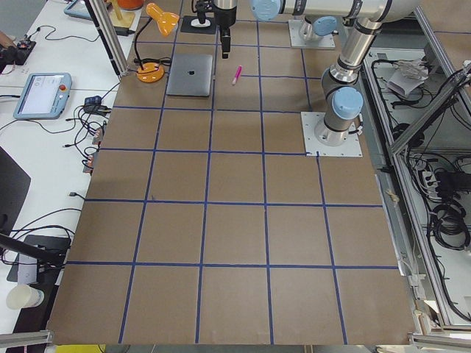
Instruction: Place pen and mouse around notebook
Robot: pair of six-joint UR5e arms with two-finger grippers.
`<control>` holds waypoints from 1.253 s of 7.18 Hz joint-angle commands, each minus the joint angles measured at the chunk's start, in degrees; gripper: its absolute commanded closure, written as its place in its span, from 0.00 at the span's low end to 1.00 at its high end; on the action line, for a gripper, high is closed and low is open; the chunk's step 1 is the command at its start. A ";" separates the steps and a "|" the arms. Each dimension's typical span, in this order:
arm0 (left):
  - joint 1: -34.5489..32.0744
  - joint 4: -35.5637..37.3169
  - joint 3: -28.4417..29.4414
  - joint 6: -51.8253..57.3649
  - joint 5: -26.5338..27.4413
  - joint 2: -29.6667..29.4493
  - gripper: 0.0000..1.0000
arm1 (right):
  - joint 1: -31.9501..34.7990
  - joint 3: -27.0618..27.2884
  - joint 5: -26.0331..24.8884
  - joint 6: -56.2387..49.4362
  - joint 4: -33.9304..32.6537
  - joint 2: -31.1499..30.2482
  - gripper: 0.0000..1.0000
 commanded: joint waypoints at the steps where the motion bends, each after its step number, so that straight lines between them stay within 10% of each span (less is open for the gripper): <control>1: 0.18 -0.75 -0.45 0.80 -0.51 0.58 0.00 | -0.16 0.25 -0.29 -0.08 -2.29 0.01 0.00; 9: 0.36 -0.66 -0.27 0.71 -0.07 0.93 0.00 | -0.16 0.34 -0.65 -0.44 -3.81 -0.25 0.00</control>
